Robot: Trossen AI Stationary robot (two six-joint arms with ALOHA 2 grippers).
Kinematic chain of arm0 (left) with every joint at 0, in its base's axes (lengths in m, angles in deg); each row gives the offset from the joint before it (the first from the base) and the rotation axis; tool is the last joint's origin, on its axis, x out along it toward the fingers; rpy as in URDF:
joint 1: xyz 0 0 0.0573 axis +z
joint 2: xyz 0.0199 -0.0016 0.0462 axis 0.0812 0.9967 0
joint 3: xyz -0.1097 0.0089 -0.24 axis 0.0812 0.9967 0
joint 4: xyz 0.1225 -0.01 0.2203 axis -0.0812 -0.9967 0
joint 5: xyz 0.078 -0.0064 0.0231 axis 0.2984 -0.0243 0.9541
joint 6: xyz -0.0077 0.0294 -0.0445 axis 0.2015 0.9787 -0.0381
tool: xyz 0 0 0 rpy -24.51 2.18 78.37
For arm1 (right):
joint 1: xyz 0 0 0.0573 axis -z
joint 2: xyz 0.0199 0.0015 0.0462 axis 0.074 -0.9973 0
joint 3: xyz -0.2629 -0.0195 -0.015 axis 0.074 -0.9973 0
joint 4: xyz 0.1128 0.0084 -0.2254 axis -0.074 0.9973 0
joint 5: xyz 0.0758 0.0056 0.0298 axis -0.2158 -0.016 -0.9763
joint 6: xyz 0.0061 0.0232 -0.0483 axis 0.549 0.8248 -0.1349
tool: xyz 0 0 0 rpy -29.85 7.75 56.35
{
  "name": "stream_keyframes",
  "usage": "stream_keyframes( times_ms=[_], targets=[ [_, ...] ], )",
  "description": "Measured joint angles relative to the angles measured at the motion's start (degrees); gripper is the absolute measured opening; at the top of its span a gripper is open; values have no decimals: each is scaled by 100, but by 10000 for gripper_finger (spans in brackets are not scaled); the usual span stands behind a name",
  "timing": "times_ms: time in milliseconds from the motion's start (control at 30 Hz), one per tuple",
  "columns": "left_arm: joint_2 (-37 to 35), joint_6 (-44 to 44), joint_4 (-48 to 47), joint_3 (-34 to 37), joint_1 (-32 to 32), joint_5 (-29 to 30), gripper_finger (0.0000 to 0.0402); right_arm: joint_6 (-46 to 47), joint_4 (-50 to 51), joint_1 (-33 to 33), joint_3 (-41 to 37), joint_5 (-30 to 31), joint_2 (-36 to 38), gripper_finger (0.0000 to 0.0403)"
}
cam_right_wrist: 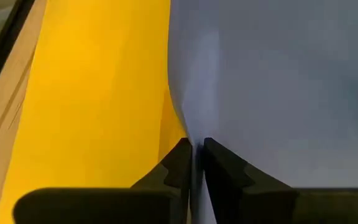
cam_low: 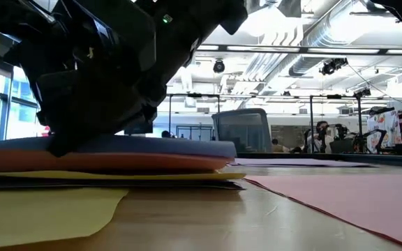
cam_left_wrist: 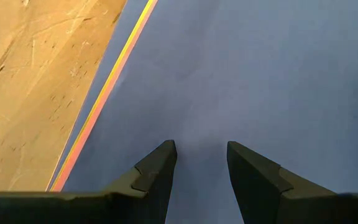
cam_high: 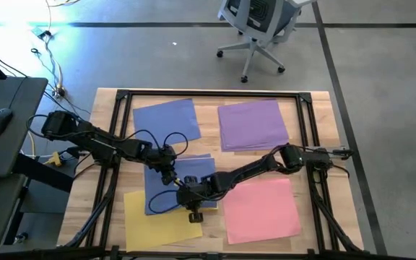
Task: Organize paper
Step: Stack the blue paper on the top left blue paper
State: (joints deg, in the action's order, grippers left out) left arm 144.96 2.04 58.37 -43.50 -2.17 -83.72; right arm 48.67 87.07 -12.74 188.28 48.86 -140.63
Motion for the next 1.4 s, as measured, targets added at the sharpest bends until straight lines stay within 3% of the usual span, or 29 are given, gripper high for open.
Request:
stream_keyframes(
  times_ms=[100,467,600,867,1000,1167,1400],
  targets=[
    [-55,-6,-13,-25,2,-25,131,-44,51,0,0,19,0,4],
    [-451,149,-452,-420,0,27,131,397,-4,46,0,-672,26,6],
    [-379,147,-588,-428,-2,162,131,230,-4,55,0,-444,26,40],
    [-7,146,-637,-441,-70,224,131,255,-103,47,0,-392,26,148],
    [149,151,-590,-461,-188,295,131,298,-43,49,0,27,26,165],
    [201,149,-549,-461,-312,340,131,256,119,49,0,402,26,130],
    [145,148,-577,-463,-345,354,131,-17,208,38,0,463,26,10]
  ],
)
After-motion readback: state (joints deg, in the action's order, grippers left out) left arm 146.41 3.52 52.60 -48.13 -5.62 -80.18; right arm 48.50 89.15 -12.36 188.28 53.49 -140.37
